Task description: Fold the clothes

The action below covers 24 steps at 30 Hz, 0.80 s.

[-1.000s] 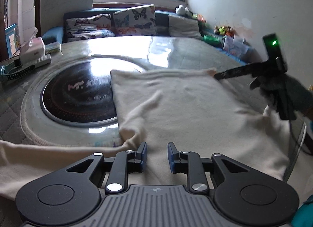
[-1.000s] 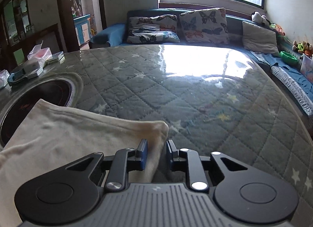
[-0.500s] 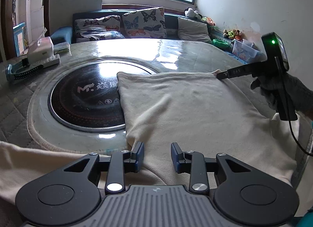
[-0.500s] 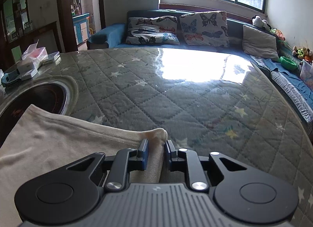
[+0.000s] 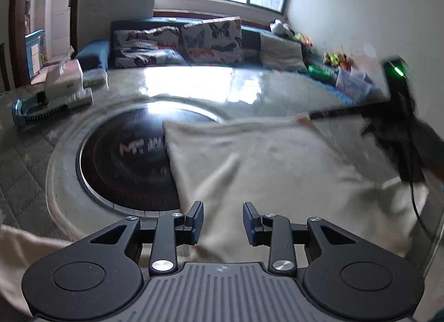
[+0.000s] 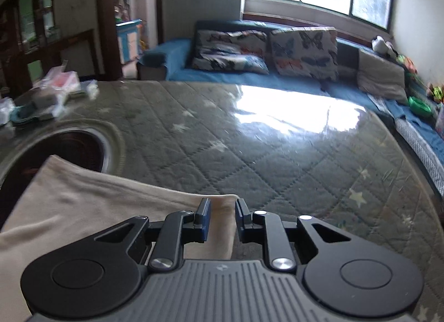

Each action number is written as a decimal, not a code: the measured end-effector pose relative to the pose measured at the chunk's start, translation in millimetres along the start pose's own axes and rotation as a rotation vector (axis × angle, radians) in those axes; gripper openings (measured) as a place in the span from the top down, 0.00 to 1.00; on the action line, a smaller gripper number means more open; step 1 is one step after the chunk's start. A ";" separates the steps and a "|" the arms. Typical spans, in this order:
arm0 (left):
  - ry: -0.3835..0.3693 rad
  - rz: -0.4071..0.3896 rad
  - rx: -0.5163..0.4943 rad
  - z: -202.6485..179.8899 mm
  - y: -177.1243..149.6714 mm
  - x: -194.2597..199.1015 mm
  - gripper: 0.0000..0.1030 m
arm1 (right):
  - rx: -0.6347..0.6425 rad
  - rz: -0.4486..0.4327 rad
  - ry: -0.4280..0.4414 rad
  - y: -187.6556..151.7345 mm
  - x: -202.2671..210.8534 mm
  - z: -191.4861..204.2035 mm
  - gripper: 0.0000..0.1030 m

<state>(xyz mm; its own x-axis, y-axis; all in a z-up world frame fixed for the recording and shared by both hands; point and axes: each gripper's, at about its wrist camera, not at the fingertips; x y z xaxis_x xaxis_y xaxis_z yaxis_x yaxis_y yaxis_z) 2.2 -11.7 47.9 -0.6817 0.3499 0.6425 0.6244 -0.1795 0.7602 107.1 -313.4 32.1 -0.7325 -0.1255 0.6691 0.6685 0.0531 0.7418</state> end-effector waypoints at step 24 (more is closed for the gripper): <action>0.155 0.115 0.043 47.0 43.7 -92.7 0.79 | 0.432 0.057 0.496 -52.6 26.3 173.7 0.81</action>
Point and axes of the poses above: each gripper's, at about its wrist camera, not at the fingertips, and x roughly against the way its jaws point, z to its left, y to its top, and after that the axes turned 5 degrees about -x, right-handed
